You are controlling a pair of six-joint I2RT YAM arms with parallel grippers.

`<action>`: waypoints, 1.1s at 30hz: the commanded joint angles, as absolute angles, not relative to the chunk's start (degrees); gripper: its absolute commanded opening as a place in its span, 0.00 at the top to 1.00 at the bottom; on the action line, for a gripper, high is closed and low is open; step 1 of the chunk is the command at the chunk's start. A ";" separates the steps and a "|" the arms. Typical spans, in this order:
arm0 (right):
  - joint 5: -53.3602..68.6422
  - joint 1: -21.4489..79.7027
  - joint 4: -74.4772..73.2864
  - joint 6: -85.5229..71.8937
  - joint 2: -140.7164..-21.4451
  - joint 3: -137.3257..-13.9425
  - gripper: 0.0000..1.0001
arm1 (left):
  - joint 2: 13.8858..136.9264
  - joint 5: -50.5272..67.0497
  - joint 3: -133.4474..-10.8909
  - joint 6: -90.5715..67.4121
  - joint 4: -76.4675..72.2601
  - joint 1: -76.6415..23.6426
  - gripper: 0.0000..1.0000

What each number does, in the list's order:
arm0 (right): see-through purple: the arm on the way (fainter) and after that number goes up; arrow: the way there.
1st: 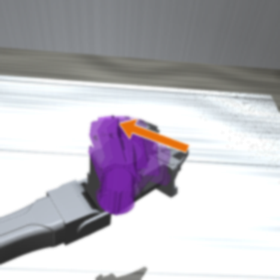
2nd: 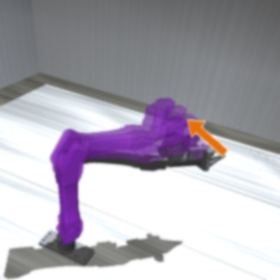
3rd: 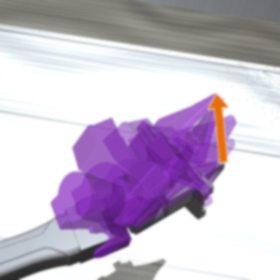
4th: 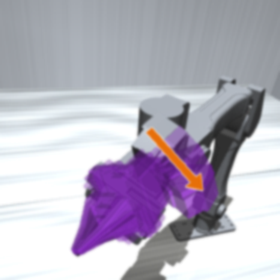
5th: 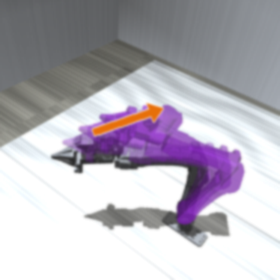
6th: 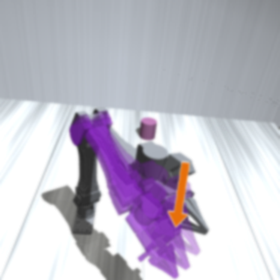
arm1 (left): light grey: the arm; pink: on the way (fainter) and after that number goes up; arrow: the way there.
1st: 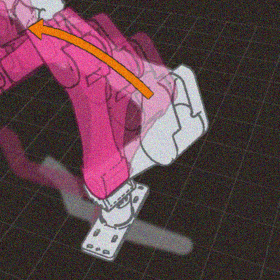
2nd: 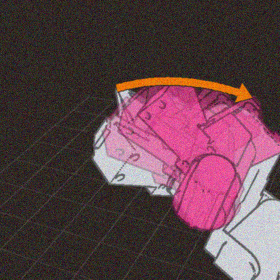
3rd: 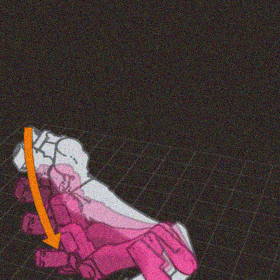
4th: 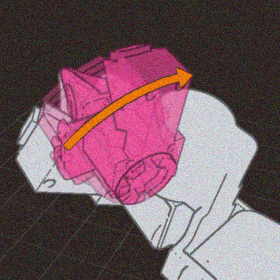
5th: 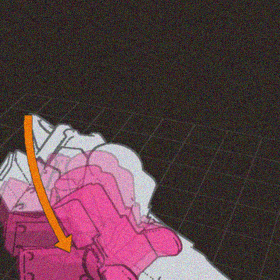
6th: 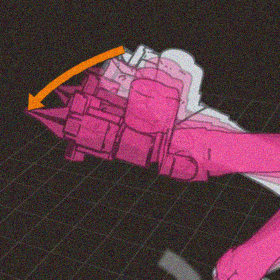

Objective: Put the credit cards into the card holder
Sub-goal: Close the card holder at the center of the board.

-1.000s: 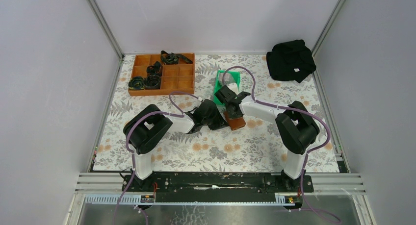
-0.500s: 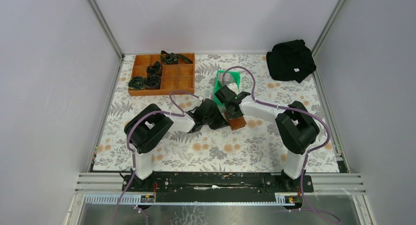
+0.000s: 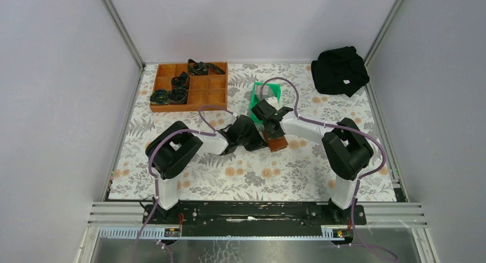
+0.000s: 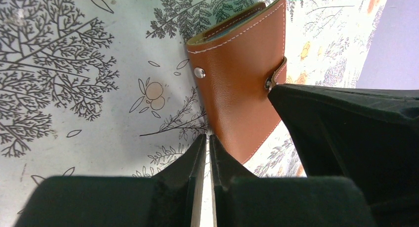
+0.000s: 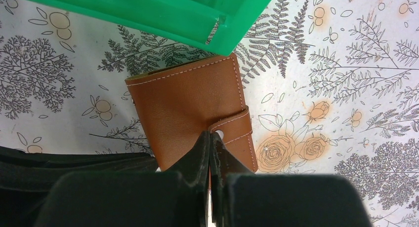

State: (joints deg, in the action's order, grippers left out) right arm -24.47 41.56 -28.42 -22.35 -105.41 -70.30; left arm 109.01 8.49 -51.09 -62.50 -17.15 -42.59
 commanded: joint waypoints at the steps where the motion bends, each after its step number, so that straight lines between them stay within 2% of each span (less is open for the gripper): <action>1: -23.48 40.60 -28.63 -23.79 -105.94 -70.06 1.00 | 111.56 6.56 -50.63 -60.21 -12.23 -41.83 0.86; 33: -19.78 37.34 -25.75 -27.69 -106.04 -64.26 1.00 | 112.15 6.68 -50.62 -59.99 -11.22 -41.75 0.86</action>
